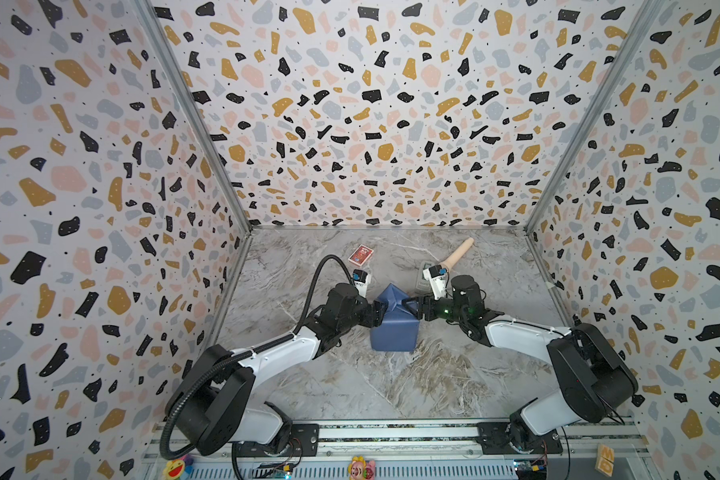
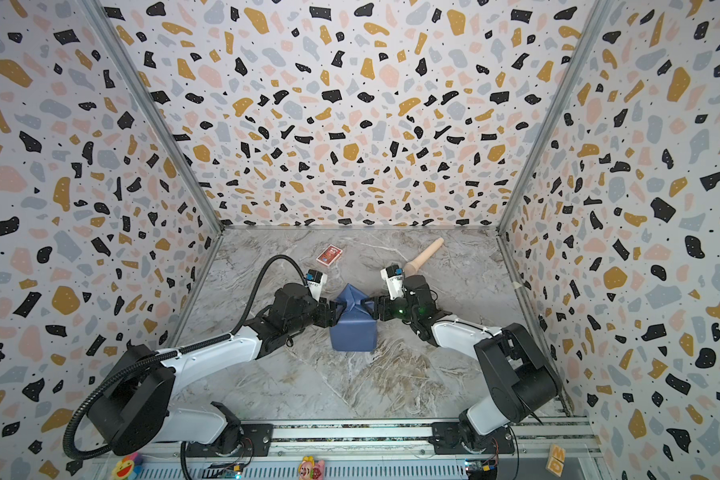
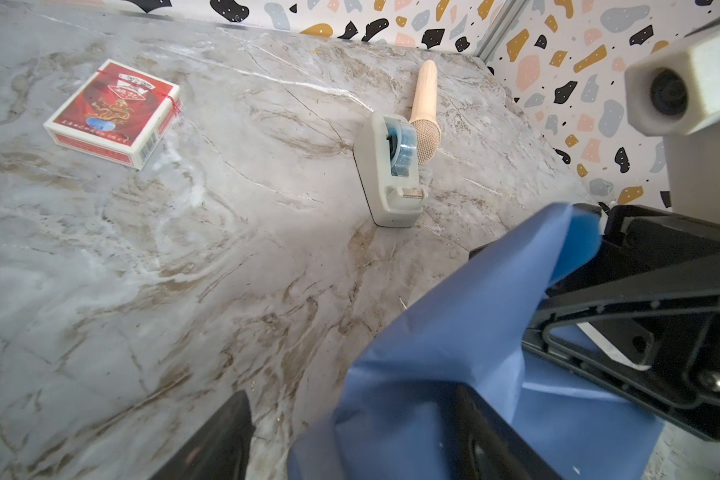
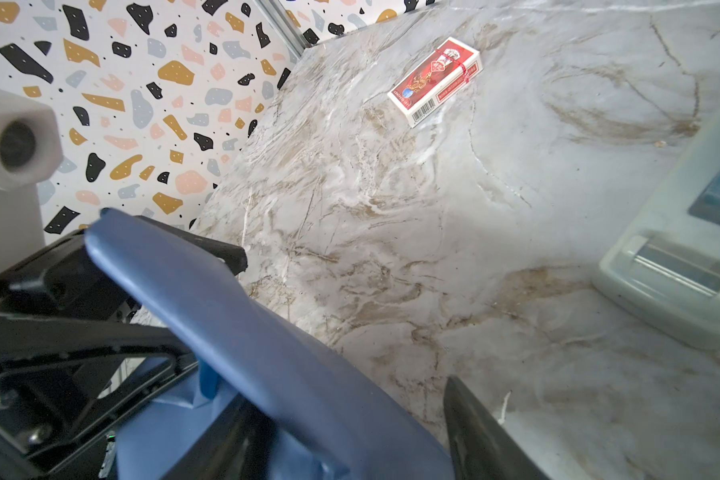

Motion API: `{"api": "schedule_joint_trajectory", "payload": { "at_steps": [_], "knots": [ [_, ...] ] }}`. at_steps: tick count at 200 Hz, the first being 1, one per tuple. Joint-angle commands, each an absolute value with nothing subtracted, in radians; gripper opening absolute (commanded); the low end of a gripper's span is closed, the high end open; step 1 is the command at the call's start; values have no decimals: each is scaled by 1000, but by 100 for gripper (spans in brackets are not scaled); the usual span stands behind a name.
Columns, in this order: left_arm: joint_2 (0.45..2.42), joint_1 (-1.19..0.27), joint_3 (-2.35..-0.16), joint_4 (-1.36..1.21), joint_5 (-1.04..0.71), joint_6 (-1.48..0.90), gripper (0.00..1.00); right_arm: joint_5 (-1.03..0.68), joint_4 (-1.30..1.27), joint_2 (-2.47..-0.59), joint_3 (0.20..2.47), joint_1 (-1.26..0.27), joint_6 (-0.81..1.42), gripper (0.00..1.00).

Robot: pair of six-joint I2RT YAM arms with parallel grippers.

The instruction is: Wrap the gift box in paper

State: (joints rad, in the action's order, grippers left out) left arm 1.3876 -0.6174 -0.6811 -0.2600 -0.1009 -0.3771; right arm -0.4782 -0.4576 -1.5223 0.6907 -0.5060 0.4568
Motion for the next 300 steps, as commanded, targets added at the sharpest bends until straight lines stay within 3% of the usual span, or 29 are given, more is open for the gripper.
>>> {"api": "schedule_joint_trajectory", "payload": {
  "at_steps": [1, 19, 49, 67, 161, 223, 260, 300],
  "knots": [
    [1411, -608, -665, -238, -106, -340, 77, -486, -347, -1476, 703, -502, 389, 71],
    [1417, -607, -664, -244, -115, -344, 77, -497, -357, -1443, 704, -502, 386, 77],
    [1417, -607, -658, -245, -118, -342, 77, -504, -362, -1454, 720, -514, 398, 96],
    [1417, -607, -654, -267, -118, -342, 77, -498, -366, -1477, 732, -528, 401, 100],
    [1426, -607, -646, -287, -127, -347, 77, -528, -380, -1572, 807, -538, 457, 99],
    [1411, -607, -649, -304, -125, -336, 77, -502, -341, -1610, 766, -532, 499, 88],
    [1324, -595, -657, -320, -129, -250, 81, -506, -352, -1607, 716, -534, 509, 85],
    [1270, -564, -685, -393, -260, -92, 87, -525, -362, -1625, 716, -536, 512, 82]
  ]
}}
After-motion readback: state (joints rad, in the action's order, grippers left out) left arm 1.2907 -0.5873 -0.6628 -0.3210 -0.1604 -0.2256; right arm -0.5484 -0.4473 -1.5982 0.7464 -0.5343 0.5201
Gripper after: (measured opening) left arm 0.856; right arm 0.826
